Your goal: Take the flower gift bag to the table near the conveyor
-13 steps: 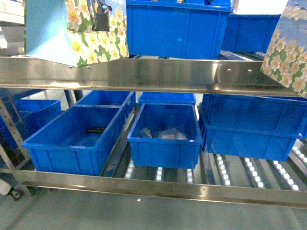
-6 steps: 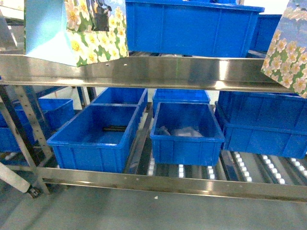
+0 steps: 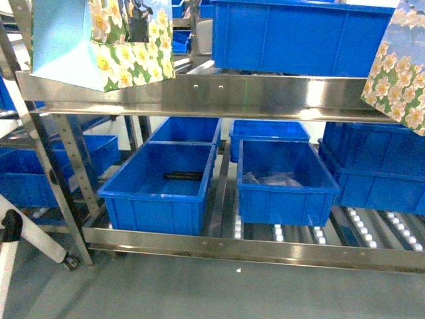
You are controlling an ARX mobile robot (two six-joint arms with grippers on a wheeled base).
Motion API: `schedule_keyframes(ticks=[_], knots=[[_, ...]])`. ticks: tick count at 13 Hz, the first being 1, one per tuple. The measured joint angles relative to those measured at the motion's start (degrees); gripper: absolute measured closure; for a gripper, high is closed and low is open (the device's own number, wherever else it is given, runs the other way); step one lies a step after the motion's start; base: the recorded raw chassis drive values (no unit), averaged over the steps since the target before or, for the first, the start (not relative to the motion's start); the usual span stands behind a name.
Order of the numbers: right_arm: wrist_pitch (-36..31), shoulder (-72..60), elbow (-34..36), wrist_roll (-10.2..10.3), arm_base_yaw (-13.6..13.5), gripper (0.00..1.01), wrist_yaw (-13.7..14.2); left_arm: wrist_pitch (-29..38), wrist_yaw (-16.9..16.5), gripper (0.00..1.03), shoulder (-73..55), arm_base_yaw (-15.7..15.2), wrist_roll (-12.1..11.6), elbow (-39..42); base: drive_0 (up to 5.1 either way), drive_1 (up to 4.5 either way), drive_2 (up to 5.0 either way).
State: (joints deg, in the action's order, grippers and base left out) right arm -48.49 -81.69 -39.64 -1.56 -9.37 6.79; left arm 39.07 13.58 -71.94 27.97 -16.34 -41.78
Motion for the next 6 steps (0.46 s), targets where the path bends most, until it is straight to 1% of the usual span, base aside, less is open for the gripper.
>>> schedule_keyframes(ticks=[6], knots=[[0.1,0.0,0.0,0.0,0.0,0.99,0.0,-0.1,0.0,1.01,0.0,0.0,0.0,0.0,-4.8,1.27,3.5]])
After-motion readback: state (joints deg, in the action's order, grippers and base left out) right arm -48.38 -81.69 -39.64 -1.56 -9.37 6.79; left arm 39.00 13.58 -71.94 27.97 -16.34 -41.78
